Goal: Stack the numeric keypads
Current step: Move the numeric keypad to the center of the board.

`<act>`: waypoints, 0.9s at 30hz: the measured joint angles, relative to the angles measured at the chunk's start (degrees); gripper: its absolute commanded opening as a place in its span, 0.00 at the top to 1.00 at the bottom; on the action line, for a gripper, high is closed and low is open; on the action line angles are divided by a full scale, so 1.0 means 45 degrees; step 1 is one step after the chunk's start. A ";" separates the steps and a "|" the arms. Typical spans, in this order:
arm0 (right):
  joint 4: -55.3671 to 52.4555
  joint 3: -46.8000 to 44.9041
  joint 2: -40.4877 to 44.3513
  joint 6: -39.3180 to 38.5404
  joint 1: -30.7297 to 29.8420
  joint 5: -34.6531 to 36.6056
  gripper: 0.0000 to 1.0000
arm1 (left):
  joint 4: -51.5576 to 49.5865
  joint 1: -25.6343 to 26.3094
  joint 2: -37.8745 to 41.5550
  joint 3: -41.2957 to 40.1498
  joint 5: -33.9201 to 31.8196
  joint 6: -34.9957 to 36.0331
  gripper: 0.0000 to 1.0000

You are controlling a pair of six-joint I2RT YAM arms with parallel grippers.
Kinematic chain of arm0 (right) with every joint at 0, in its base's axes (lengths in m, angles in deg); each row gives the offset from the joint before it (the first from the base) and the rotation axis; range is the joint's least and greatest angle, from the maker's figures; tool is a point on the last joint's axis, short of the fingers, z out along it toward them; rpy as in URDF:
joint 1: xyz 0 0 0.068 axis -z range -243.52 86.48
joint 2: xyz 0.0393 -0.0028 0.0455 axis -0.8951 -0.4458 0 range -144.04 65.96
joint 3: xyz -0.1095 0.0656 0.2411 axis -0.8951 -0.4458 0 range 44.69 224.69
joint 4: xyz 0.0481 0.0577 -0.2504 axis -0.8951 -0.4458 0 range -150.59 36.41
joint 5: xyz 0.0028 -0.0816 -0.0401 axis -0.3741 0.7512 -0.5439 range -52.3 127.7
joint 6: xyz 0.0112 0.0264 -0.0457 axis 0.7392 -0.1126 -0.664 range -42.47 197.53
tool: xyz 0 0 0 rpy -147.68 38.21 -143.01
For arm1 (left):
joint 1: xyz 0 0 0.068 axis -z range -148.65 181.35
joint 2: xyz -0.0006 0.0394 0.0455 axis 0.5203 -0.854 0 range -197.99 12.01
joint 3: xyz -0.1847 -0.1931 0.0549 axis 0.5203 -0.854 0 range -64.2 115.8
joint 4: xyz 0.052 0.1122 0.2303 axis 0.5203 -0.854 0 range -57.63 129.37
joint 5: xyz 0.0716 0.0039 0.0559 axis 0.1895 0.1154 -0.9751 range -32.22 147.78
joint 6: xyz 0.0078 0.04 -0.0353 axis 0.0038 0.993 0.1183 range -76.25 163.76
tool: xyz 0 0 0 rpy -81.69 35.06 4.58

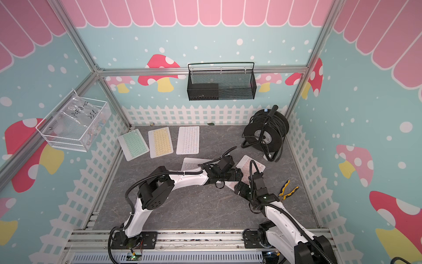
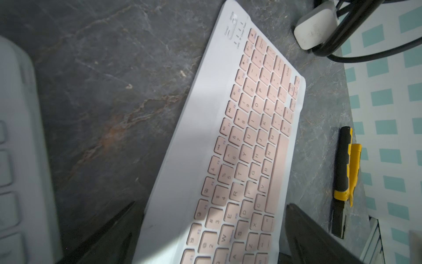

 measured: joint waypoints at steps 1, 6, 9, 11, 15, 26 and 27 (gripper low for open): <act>-0.0063 -0.0034 0.0112 0.0160 -0.0272 0.0136 0.04 | 0.0112 0.0019 0.0136 -0.0243 -0.0044 -0.0039 0.02; -0.0661 -0.0078 0.0573 0.1010 -0.1647 0.0656 0.04 | 0.0471 0.0189 0.0544 -0.0976 -0.0408 -0.0204 0.02; -0.1083 -0.0078 0.0811 0.1515 -0.2414 0.0937 0.04 | 0.0602 0.0345 0.0568 -0.1069 -0.0690 -0.0243 0.01; -0.1326 -0.0078 0.0971 0.1894 -0.2856 0.1078 0.04 | 0.0665 0.0442 0.0568 -0.1098 -0.0826 -0.0257 0.01; -0.1613 -0.0078 0.1141 0.2623 -0.3764 0.1341 0.04 | 0.1064 0.0607 0.0588 -0.1307 -0.1185 -0.0384 0.02; -0.2856 0.0631 0.1452 0.3905 -0.5566 0.1821 0.04 | 0.1258 0.1292 0.1938 -0.2749 0.0087 -0.1525 0.02; -0.3317 0.0855 0.1700 0.3900 -0.5610 0.1953 0.04 | 0.1268 0.1321 0.2084 -0.2764 0.0117 -0.1598 0.02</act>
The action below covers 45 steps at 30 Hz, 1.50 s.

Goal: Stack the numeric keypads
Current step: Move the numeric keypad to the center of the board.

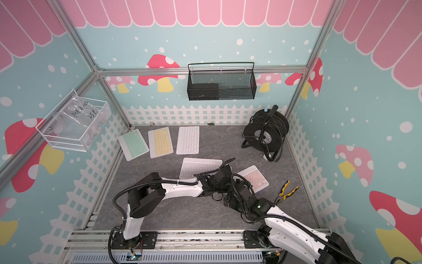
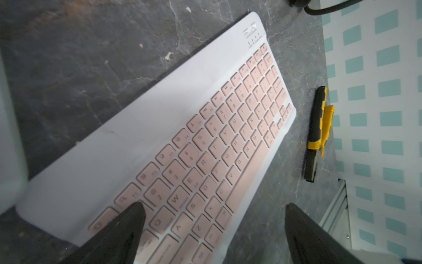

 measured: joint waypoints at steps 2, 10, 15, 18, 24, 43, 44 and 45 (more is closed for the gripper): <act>-0.1010 0.0719 0.0515 -0.0126 -0.0102 0.0311 0.04 | 0.0087 0.0029 0.0495 -0.0029 0.0053 -0.0165 0.01; -0.3050 0.3599 -0.0121 -0.2215 -0.0194 0.1851 0.00 | 0.1146 -0.0141 0.2846 -0.1409 -0.1341 -0.1554 0.01; -0.2973 0.4371 -0.1773 -0.3682 0.1574 0.3517 0.00 | 0.1141 -0.0442 0.4614 -0.4444 -0.2380 -0.2769 0.01; -0.2161 0.4648 -0.1953 -0.4537 0.2511 0.4396 0.00 | 0.1200 -0.0452 0.5557 -0.6368 -0.2322 -0.3288 0.01; -0.0772 0.5042 -0.2759 -0.6824 0.5450 0.4668 0.00 | 0.0597 -0.0855 0.6625 -0.6926 -0.2409 -0.3444 0.01; 0.3682 0.7640 -1.1973 -1.1429 1.1409 -0.2074 0.03 | 0.0937 0.0831 0.5921 -0.7509 -0.3220 -0.5081 0.01; 0.3842 0.7742 -1.2152 -1.1443 1.1409 -0.2176 0.04 | 0.0986 0.0845 0.5731 -0.7417 -0.3211 -0.5085 0.01; 0.3968 0.7805 -1.2279 -1.1482 1.1400 -0.2307 0.06 | 0.1015 0.0855 0.5610 -0.7359 -0.3201 -0.5090 0.01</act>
